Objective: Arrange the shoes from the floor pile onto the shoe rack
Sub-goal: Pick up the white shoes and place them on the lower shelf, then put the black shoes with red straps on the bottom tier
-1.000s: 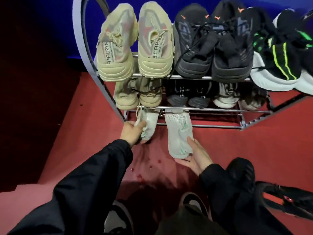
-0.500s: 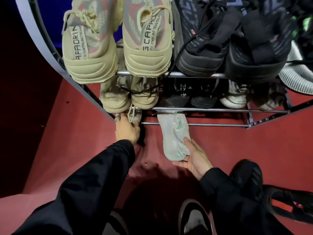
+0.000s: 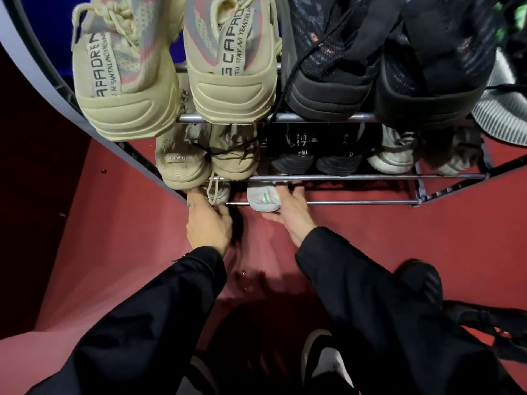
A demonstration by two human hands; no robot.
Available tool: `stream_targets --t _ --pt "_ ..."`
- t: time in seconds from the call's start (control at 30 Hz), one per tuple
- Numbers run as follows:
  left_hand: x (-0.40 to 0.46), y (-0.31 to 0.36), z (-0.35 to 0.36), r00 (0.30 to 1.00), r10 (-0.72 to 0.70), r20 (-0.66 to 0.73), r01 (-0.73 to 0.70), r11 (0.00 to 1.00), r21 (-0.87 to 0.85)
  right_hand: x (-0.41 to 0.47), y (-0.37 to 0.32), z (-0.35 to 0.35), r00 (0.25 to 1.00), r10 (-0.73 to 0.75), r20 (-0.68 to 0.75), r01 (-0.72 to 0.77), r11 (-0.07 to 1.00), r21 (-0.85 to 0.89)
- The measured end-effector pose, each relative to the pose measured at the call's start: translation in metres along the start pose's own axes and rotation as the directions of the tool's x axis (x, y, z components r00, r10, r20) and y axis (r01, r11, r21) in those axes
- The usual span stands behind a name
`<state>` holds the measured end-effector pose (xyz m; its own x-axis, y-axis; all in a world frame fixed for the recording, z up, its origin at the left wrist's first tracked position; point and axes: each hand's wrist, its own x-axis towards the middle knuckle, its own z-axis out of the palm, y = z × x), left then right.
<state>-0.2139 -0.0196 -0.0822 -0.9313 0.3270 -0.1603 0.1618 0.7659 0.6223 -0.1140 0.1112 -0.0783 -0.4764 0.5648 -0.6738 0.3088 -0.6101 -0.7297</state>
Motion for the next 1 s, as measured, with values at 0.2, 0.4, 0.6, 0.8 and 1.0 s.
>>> stream_targets --t 0.2,0.4,0.6,0.8,1.0 --pt "0.002 -0.016 0.002 0.986 0.062 0.155 -0.061 0.998 -0.012 0.091 0.044 0.019 0.997 -0.04 -0.072 0.031 0.993 -0.116" --pt "0.001 -0.015 0.003 0.98 0.056 0.193 -0.055 0.998 -0.006 0.034 0.001 0.04 0.979 -0.134 -0.152 0.039 0.861 -0.508" --pt "0.01 -0.013 0.003 0.98 0.065 0.189 -0.046 0.994 -0.102 0.032 0.003 0.035 0.951 -0.235 -0.2 0.059 0.776 -0.628" --pt "0.013 -0.016 -0.009 0.964 0.11 0.243 -0.042 0.962 -0.27 0.03 0.011 0.027 0.986 -0.131 -0.102 0.078 0.909 -0.41" --pt "-0.018 -0.018 -0.012 0.979 0.04 0.201 0.004 0.977 -0.214 -0.013 0.012 0.004 0.977 -0.199 -0.075 0.173 0.949 -0.265"
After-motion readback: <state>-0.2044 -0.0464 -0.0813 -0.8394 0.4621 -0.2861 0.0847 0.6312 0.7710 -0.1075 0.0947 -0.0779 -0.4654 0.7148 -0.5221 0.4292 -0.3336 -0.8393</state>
